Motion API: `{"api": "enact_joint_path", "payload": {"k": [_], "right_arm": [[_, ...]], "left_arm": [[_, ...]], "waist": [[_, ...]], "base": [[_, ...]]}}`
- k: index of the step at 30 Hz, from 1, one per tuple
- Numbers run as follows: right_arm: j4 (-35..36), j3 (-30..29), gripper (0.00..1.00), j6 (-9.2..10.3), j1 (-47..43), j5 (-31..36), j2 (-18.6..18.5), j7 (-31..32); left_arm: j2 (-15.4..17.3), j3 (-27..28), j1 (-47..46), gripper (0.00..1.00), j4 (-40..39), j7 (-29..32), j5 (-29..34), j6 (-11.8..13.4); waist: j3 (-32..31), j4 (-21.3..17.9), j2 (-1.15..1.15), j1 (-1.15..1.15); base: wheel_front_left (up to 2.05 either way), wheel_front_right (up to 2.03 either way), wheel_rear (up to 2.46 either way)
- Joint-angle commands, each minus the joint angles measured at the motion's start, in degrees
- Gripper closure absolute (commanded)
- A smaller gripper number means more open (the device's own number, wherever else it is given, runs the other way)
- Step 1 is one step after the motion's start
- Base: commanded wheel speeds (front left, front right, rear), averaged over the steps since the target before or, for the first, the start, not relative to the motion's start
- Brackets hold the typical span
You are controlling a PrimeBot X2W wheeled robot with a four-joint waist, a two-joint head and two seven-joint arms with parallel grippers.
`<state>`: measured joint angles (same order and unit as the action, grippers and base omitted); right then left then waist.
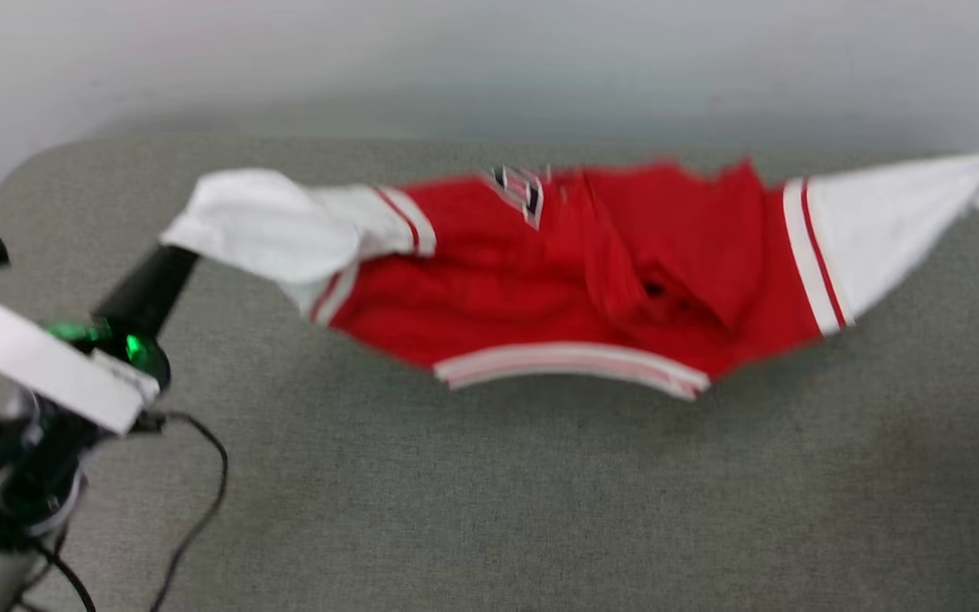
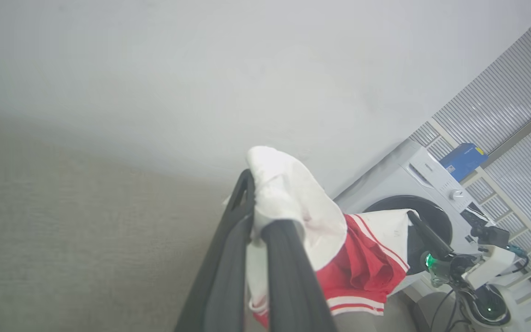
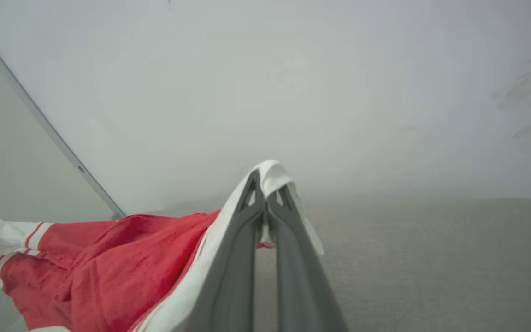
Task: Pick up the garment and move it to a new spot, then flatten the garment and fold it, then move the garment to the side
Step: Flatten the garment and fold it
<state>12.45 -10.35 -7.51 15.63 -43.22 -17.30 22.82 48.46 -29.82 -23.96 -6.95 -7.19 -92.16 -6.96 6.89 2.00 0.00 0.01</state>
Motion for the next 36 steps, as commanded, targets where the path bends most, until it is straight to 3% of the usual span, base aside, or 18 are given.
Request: {"api": "enact_joint_path", "payload": {"k": [1,3,4,12,18,24,36], "right_arm": [[-1.18,0.23,1.00,0.04,3.05,0.98,-0.32,0.23],[-3.43,1.10,1.00,0.04,8.13,2.29,-0.57,0.47],[-7.67,2.32,1.00,0.04,16.06,4.13,-0.92,0.46],[-21.10,2.65,1.00,0.04,35.76,10.33,-2.08,-1.51],[-30.74,3.12,1.00,0.05,48.15,16.49,-3.08,-2.66],[-38.57,4.26,1.00,0.05,58.07,20.11,-1.77,-5.21],[-49.32,7.69,1.00,0.04,68.05,23.08,-0.07,-10.28]], "left_arm": [[-0.16,0.22,-2.83,1.00,1.06,0.50,1.18,0.14],[-0.99,0.32,-7.13,1.00,3.71,1.37,2.86,1.06],[-2.31,-0.15,-14.38,1.00,7.83,2.81,5.82,2.25],[-6.20,-1.06,-31.18,1.00,20.59,6.87,10.62,4.20],[-8.25,-1.76,-41.40,1.00,28.63,9.04,13.39,4.04],[-10.80,-2.26,-49.78,1.00,34.60,10.42,14.80,2.43],[-15.45,-3.64,-58.56,1.00,44.15,9.37,16.30,-0.15]], "waist": [[1.98,-0.18,0.00,-0.01],[3.59,-0.16,0.00,-0.01],[6.27,-0.11,0.00,-0.01],[13.93,0.24,0.00,-0.01],[20.79,0.22,0.00,-0.01],[27.19,-0.21,0.00,-0.01],[33.62,-0.90,0.00,-0.01]], "base": [[0.00,0.00,0.00],[0.00,0.00,0.00],[0.00,0.00,0.00],[0.00,0.00,0.00],[0.00,0.00,0.00],[0.00,0.00,0.00],[0.00,0.00,0.00]]}}
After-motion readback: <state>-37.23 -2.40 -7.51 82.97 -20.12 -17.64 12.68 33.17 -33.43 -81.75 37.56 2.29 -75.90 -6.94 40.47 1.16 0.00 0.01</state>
